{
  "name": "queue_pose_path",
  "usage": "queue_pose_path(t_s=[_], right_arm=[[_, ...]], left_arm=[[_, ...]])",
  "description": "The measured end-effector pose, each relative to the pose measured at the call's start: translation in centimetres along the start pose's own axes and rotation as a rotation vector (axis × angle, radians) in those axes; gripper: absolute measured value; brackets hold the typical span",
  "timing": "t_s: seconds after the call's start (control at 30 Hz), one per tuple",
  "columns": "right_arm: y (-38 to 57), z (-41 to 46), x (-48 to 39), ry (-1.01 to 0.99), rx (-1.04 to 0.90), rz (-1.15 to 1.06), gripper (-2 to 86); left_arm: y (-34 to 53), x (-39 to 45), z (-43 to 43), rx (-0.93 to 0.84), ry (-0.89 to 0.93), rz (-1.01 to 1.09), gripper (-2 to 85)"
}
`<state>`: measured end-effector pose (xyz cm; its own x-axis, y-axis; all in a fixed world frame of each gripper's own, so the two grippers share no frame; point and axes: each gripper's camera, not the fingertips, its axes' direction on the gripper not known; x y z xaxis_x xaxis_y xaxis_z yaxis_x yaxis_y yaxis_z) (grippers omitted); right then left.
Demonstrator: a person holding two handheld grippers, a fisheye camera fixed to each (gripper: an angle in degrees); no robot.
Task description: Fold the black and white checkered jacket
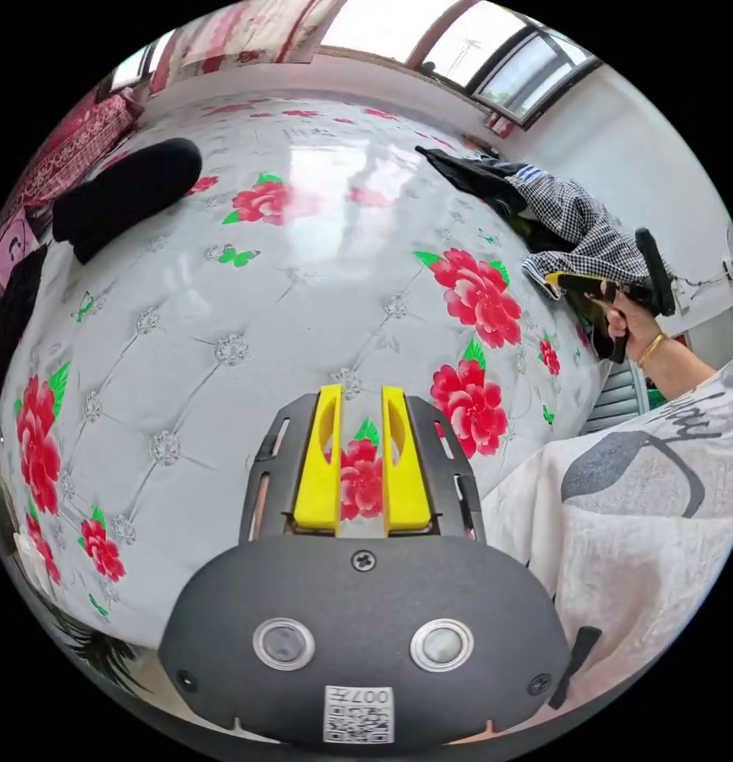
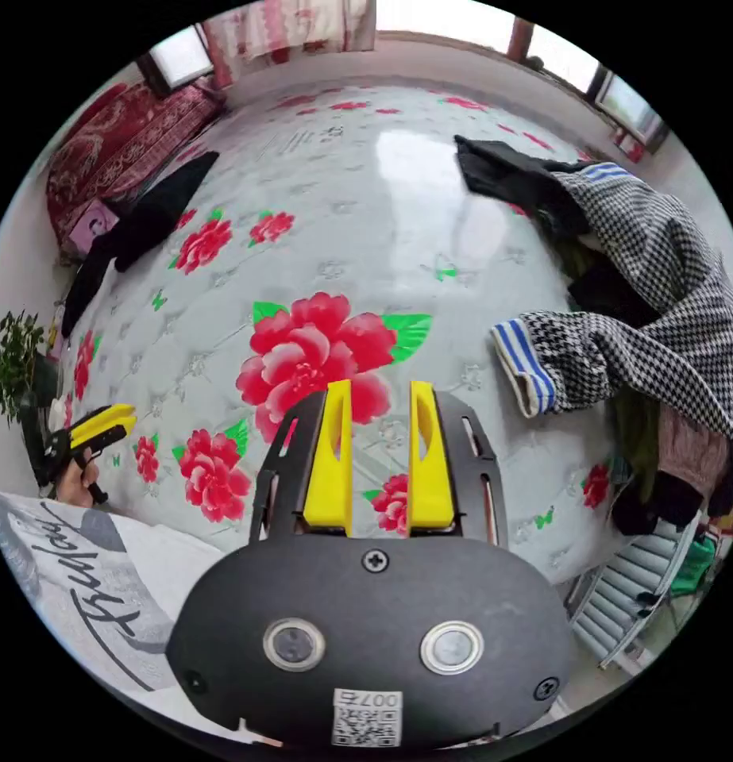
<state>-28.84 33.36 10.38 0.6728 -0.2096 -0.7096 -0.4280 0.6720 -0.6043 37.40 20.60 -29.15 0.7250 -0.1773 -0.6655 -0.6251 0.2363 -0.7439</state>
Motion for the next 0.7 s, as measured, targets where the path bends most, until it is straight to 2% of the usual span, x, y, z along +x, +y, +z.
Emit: queue_pose_path(t_s=[0.13, 0.23, 0.3, 0.4, 0.6, 0.7], right_arm=[[3.4, -10.5, 12.2, 0.202, 0.348, 0.401, 10.4], [7.2, -17.7, 19.6, 0.237, 0.564, 0.642, 10.4], [8.9, -20.8, 23.3, 0.210, 0.641, 0.738, 10.1], [10.3, -22.8, 28.6, 0.071, 0.661, 0.854, 8.9], [9.3, -21.3, 33.3, -0.238, 0.572, 0.910, 1.7], [9.9, -23.0, 32.9, -0.356, 0.660, 0.868, 0.4]], left_arm=[[0.7, 4.7, 0.8, 0.008, -0.008, 0.066, 5.9], [1.5, 8.0, 0.6, 0.044, -0.042, 0.079, 5.8], [2.2, 9.9, 0.6, 0.063, -0.067, 0.081, 5.7], [3.8, 13.0, 0.8, 0.094, -0.058, 0.060, 5.7], [6.7, 16.8, 0.9, 0.144, -0.103, 0.038, 5.8], [8.7, 17.9, 0.4, 0.185, -0.134, -0.006, 5.9]])
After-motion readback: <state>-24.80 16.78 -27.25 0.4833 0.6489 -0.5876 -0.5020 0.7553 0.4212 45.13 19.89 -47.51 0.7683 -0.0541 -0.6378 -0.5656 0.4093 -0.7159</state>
